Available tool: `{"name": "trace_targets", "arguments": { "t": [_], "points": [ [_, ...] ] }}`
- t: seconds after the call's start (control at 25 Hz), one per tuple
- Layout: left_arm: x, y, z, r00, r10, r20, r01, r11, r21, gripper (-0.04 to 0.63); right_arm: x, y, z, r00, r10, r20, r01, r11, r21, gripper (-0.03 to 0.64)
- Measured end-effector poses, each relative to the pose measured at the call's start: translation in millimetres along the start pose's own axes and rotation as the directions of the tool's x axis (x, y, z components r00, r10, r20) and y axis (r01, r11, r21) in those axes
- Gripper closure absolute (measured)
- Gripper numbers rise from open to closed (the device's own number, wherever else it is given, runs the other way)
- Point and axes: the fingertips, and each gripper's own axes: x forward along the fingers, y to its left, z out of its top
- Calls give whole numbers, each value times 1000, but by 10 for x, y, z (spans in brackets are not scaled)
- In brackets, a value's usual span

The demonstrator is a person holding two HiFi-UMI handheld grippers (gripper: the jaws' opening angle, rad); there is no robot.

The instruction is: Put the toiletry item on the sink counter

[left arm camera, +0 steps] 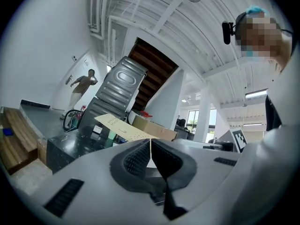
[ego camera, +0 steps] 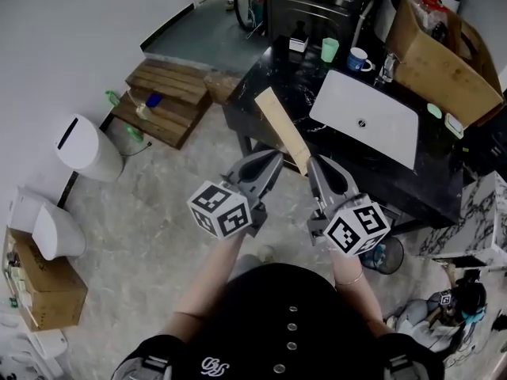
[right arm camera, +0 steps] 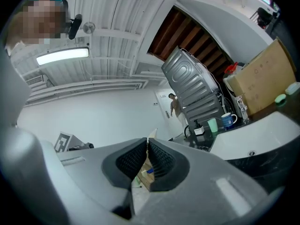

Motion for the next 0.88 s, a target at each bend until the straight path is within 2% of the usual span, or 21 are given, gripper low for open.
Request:
{"name": "trace_targets", "arguments": {
  "t": [0.36, 0.68, 0.88],
  "points": [
    [2, 363, 80, 1000, -4, -10, 4, 1000, -30, 581, 313, -46, -106, 999, -29, -33, 29, 1000, 6, 603],
    [-57, 531, -138, 997, 49, -53, -50, 998, -27, 581, 383, -114, -279, 996, -21, -92, 23, 999, 25, 603],
    [34, 710, -77, 997, 64, -48, -65, 997, -28, 582, 589, -234, -276, 995, -11, -95, 15, 999, 37, 603]
  ]
}}
